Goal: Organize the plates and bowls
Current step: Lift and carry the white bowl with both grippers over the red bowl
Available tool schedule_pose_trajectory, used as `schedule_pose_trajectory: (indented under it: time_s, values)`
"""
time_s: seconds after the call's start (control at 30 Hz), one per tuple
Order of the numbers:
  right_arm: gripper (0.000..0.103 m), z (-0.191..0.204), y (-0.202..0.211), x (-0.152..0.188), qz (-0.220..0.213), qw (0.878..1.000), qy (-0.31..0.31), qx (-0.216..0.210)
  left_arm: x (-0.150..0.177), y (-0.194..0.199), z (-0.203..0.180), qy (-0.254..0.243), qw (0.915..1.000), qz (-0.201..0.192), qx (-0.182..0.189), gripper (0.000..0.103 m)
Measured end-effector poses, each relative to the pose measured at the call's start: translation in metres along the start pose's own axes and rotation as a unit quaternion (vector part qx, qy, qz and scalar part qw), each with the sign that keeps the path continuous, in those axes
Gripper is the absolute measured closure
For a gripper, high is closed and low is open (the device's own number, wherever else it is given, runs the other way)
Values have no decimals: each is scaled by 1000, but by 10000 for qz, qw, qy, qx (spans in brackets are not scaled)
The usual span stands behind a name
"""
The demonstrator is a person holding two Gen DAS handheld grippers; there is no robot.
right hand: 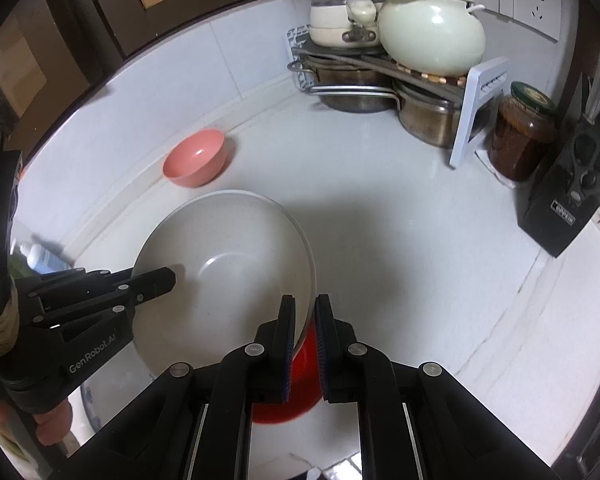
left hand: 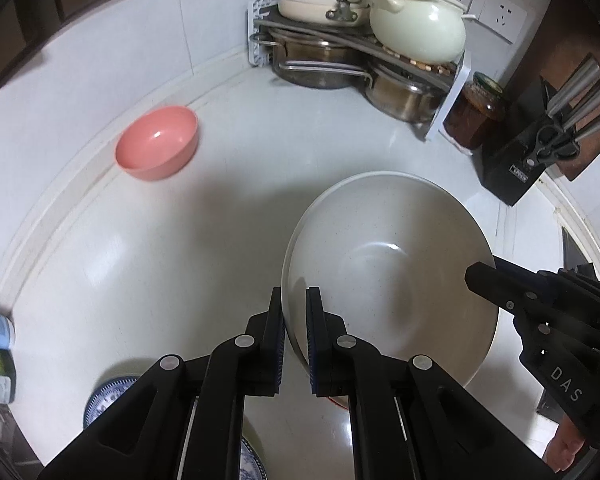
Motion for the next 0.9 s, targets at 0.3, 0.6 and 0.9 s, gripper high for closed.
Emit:
schedule_pose_trajectory:
  time_s: [0.3, 0.6, 0.9]
  values:
    - [91, -7, -11, 19, 237, 9997, 4, 53, 22, -16, -8, -21, 9997, 257, 46, 93]
    - [91, -17, -22, 28, 414, 9991, -24, 63, 32, -29, -17, -185, 9990, 391, -109, 93]
    - [91, -20, -32, 34, 553, 9985, -21, 55, 37, -40, -21, -180, 9984, 519, -114, 91]
Point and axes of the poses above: each gripper's, at about its wrist camera, not at the fingertips, and y roughly against the way its jaws point, z to its left, x to its underside, the point moved 2 cm from there along -y, roughly the way its jaws point, and after that the axes turned 5 degrees about -x, right-handed, at the moved point
